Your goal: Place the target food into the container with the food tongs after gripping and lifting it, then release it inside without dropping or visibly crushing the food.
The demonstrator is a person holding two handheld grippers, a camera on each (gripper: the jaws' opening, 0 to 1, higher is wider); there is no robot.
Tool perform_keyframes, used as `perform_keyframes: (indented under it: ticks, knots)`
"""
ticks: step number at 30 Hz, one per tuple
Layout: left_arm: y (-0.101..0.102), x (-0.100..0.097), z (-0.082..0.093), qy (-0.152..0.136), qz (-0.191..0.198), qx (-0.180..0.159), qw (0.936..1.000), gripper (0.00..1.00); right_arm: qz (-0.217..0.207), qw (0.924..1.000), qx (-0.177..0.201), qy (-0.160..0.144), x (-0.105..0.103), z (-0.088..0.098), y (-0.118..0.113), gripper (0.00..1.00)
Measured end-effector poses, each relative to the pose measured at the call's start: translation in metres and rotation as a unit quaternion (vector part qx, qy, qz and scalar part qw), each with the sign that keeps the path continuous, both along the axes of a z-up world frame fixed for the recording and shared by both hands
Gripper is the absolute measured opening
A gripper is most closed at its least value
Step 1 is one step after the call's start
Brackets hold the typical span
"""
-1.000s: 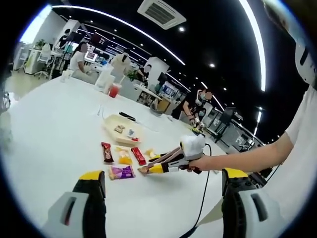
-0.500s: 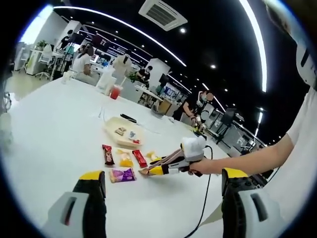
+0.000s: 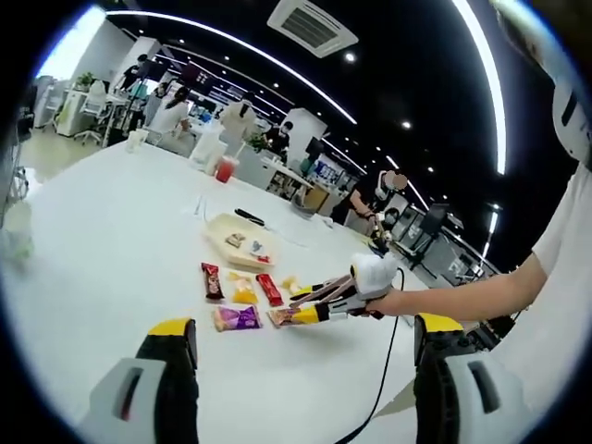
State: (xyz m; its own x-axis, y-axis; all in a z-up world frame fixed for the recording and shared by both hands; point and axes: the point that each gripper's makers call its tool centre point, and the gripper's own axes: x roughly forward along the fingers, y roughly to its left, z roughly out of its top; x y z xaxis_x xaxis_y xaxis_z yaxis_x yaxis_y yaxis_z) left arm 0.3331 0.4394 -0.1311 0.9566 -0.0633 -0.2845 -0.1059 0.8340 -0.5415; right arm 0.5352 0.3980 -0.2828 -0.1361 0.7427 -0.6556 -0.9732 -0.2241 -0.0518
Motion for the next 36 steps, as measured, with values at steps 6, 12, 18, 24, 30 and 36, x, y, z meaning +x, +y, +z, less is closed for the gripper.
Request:
perform_keyframes:
  ticks: [6,12,18,24,30,36]
  knots:
    - [0.002,-0.003,0.001,-0.001,0.005,-0.001,1.0000,0.98,0.064,0.9974,-0.033,0.004,-0.019,-0.015,-0.001,0.27]
    - [0.002,-0.006,-0.001,-0.001,0.006,-0.006,1.0000,0.98,-0.011,0.9977,-0.035,0.056,-0.011,-0.016,-0.001,0.26]
    - [0.003,-0.001,-0.001,-0.006,0.004,-0.010,0.9999,0.98,-0.072,0.9951,-0.051,0.044,-0.005,-0.017,0.002,0.22]
    - [0.003,0.011,0.002,-0.010,-0.015,-0.004,0.9998,0.97,-0.107,0.9919,-0.054,0.042,-0.004,-0.019,0.004,0.21]
    - [0.006,0.018,0.015,-0.036,-0.015,-0.001,0.9992,0.97,-0.176,0.9770,-0.054,0.108,-0.002,-0.010,0.009,0.21]
    - [0.004,0.022,0.013,-0.041,-0.032,-0.004,0.9986,0.97,-0.195,0.9744,-0.024,0.109,0.003,0.030,-0.002,0.21]
